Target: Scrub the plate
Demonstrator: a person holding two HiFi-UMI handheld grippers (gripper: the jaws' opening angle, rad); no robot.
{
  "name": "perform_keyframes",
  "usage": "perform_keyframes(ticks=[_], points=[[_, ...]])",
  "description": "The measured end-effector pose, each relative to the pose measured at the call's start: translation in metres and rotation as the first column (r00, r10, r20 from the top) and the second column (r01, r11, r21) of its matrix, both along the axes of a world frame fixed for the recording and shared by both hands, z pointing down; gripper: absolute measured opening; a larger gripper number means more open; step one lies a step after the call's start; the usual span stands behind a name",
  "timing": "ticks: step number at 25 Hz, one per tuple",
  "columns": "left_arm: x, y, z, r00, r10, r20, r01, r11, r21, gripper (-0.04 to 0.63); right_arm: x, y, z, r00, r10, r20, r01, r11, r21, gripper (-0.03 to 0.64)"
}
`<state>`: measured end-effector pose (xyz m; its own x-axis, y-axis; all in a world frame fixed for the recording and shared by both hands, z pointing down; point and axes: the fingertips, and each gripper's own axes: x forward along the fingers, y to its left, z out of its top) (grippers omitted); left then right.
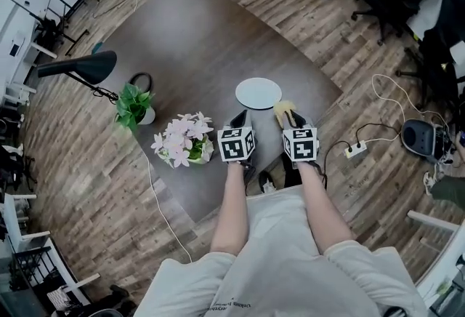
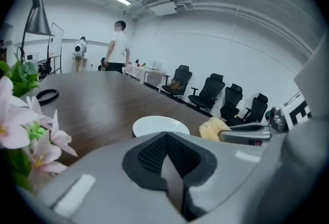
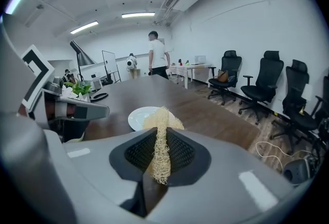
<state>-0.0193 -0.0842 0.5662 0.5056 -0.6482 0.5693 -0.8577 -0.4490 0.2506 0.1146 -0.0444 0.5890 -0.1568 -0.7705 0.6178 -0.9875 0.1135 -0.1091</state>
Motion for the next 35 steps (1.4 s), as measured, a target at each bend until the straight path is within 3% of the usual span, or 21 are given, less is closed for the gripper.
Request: perform_keyframes(ticks=[10, 15, 21, 35], points=[[-0.004, 0.04, -0.023, 0.998, 0.063, 0.032, -0.065, 0.996, 0.063, 0.002, -0.014, 0.014, -0.016, 1.0, -0.006, 0.03, 0.004, 0.999, 0.043, 0.072], [-0.009, 0.049, -0.023, 0.997, 0.066, 0.03, -0.068, 0.995, 0.068, 0.002, -0.028, 0.019, -0.017, 0.999, -0.047, 0.012, 0.046, 0.997, 0.062, 0.072], [-0.014, 0.059, -0.024, 0.997, 0.078, 0.027, -0.08, 0.994, 0.071, 0.001, -0.028, 0.025, -0.018, 1.0, -0.014, 0.003, 0.013, 0.997, 0.079, 0.071], [-0.014, 0.054, -0.023, 0.997, 0.077, 0.012, -0.077, 0.995, 0.067, 0.002, -0.031, 0.017, -0.026, 0.998, -0.04, -0.05, 0.045, 0.994, 0.101, 0.069]])
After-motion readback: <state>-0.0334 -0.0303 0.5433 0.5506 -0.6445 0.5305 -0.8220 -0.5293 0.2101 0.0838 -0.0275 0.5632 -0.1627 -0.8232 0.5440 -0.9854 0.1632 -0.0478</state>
